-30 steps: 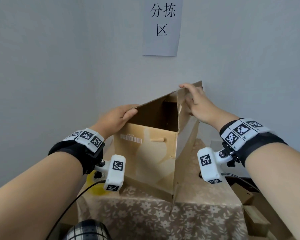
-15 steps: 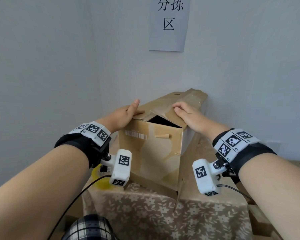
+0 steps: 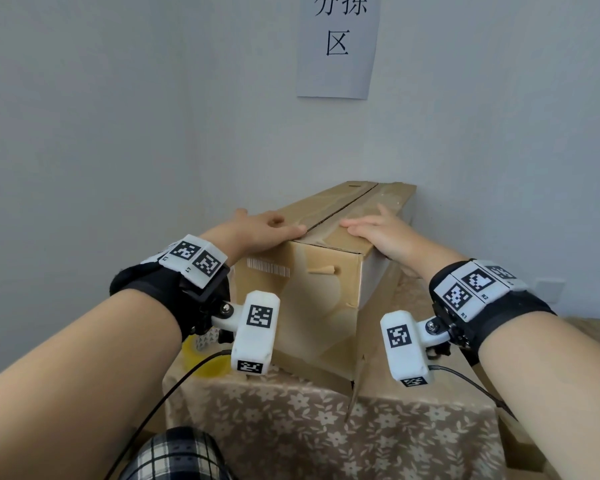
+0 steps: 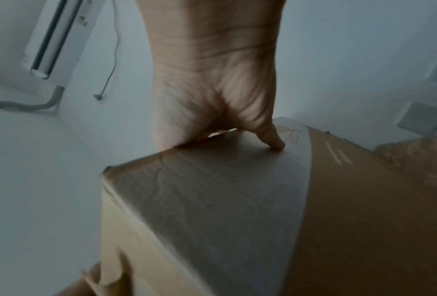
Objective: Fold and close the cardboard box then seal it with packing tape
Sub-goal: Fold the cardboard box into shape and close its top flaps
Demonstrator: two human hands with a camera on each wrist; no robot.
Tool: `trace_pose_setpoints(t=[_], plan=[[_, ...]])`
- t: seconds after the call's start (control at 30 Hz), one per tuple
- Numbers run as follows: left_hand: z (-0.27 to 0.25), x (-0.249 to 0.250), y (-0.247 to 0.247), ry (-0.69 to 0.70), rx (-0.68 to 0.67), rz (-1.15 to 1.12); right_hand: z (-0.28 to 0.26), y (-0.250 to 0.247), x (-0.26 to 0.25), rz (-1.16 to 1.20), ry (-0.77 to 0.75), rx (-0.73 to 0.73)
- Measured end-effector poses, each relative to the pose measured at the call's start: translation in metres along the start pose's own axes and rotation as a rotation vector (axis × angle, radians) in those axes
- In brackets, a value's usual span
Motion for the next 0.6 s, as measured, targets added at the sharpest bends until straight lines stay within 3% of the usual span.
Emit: trace_pose_setpoints(t=[0.13,0.3,0.37,0.47,0.6], plan=[[-0.006,-0.001,0.005,-0.032,0.088,-0.217,-0.001,0.011,0.017,0.370,0.191,-0.013],[-0.016,-0.014,0.010,-0.078,0.300,-0.566,-0.006,0.020,0.018,0.573,0.282,0.045],[-0.017,-0.023,0.016,-0.131,0.267,-0.696,-0.011,0.028,0.023,0.665,0.328,0.065],[-0.020,-0.024,0.026,-0.181,0.193,-0.774,-0.022,0.037,0.023,0.740,0.410,-0.059],[-0.021,-0.015,0.025,-0.167,0.213,-0.813,-0.027,0.029,0.016,0.737,0.440,-0.116]])
Point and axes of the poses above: each hand's wrist, its own z-axis towards the middle knuckle, its own y-axis out of the palm, x = y × z, the point moved 4 cm from there along z, towards the middle knuckle, and after that the axes turned 9 degrees about -z, right-handed, at the moved point
